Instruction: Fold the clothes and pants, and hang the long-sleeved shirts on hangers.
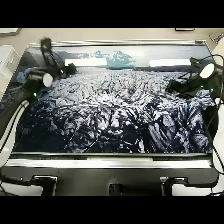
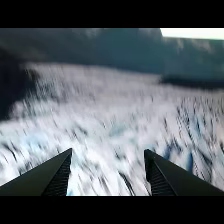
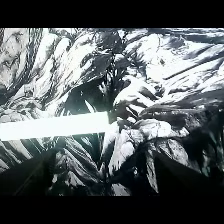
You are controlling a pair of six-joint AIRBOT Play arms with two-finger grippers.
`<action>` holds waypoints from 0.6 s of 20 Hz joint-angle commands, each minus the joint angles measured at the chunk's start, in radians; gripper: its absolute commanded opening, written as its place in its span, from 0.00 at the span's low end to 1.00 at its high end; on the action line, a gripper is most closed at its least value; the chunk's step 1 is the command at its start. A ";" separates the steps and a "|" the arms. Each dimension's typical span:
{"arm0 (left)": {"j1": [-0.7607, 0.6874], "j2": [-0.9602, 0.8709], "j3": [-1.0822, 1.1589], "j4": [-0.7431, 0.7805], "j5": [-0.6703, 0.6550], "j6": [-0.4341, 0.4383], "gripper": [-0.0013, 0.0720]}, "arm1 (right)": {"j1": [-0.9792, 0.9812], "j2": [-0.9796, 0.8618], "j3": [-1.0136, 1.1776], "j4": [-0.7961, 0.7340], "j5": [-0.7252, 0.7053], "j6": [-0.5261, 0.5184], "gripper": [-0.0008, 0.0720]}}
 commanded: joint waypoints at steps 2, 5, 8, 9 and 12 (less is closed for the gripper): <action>0.239 -0.246 0.430 0.018 -0.234 -0.100 0.81 | 0.001 0.000 0.000 0.003 -0.047 -0.003 0.94; 0.446 -0.320 0.503 -0.108 -0.442 -0.300 1.00 | 0.001 0.000 0.000 0.004 -0.045 -0.003 0.94; 0.561 -0.331 0.376 -0.331 -0.426 -0.288 1.00 | 0.001 0.000 0.000 0.028 -0.047 -0.004 0.94; 0.571 -0.346 0.370 -0.338 -0.420 -0.262 1.00 | 0.001 0.000 0.000 0.035 -0.047 -0.004 0.94; 0.571 -0.388 0.370 -0.338 -0.326 -0.225 1.00 | 0.001 0.000 0.000 0.038 -0.044 -0.003 0.94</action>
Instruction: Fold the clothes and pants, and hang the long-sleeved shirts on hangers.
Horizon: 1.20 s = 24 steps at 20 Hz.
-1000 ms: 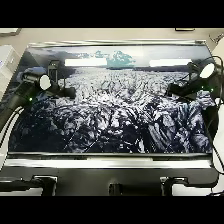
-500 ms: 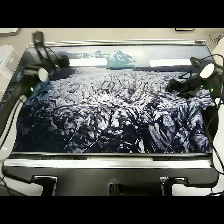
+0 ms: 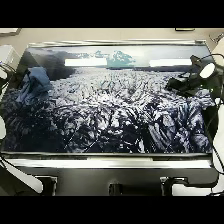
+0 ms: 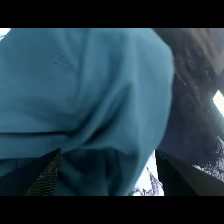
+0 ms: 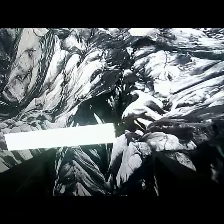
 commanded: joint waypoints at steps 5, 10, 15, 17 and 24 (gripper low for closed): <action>0.025 -0.112 -0.009 -0.087 0.163 0.032 1.00 | 0.001 0.000 0.000 0.056 0.027 -0.022 0.94; 0.016 -0.152 -0.009 -0.118 0.191 0.114 0.96 | 0.001 0.000 0.000 0.116 0.150 -0.046 0.94; 0.040 -0.153 -0.009 -0.151 0.014 0.130 0.05 | 0.001 0.000 0.000 0.155 0.287 -0.056 0.94; 0.043 -0.116 -0.008 -0.225 -0.004 0.219 0.05 | 0.001 0.000 0.000 0.156 0.296 -0.057 0.94; -0.087 0.357 0.039 -0.259 -0.027 0.715 0.04 | 0.001 0.013 0.000 0.164 0.306 -0.060 0.93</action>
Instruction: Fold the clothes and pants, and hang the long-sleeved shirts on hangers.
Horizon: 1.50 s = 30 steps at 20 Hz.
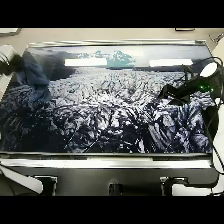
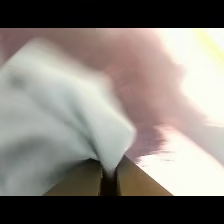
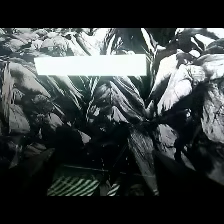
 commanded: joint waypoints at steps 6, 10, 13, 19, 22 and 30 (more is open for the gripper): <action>-0.399 0.655 -0.102 0.058 -0.229 0.185 0.04 | 0.001 0.188 0.017 0.005 0.062 -0.024 0.86; -0.666 0.777 -0.385 0.134 -0.291 0.024 0.04 | 0.001 0.345 0.017 -0.085 0.056 -0.034 0.86; -0.842 0.771 -0.695 0.137 -0.210 -0.071 0.04 | 0.001 0.425 0.017 -0.200 0.064 -0.034 0.86; -0.940 0.683 -1.096 0.121 0.060 -0.348 0.05 | 0.001 0.442 -0.020 -0.158 0.161 -0.021 0.94; -0.872 0.668 -1.058 0.092 0.042 -0.345 0.98 | 0.001 0.428 -0.108 -0.056 0.126 0.000 0.95; -0.389 0.669 -0.904 0.092 -0.598 -0.045 0.99 | 0.039 0.380 -0.555 0.133 0.015 -0.046 0.99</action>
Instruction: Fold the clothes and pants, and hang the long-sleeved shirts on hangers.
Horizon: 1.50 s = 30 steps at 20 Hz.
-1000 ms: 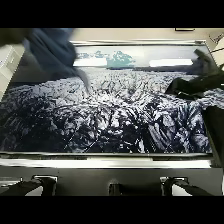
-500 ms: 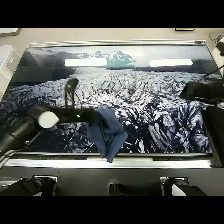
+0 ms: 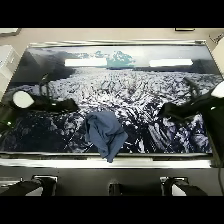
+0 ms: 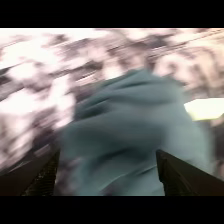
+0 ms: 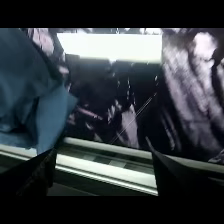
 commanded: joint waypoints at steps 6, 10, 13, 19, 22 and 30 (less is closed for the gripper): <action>0.142 -0.012 -0.407 -0.336 0.046 0.254 0.97 | 0.252 -0.009 -0.387 0.059 -0.277 0.017 0.99; 0.118 -0.077 -0.504 -0.482 0.133 0.393 0.97 | 0.289 -0.009 -0.390 0.090 -0.282 0.024 0.99; 0.085 -0.126 -0.504 -0.503 0.180 0.402 0.97 | 0.288 -0.009 -0.390 0.101 -0.292 0.025 0.99; 0.005 -0.188 -0.503 -0.680 0.266 0.488 0.88 | 0.288 -0.009 -0.390 0.118 -0.273 0.054 0.99; 0.006 -0.192 -0.501 -0.680 0.273 0.488 0.05 | 0.290 -0.009 -0.393 0.128 -0.274 0.061 0.99; 0.006 -0.142 -0.502 -0.676 0.270 0.486 0.04 | 0.418 -0.119 -0.492 0.340 -0.473 0.045 0.98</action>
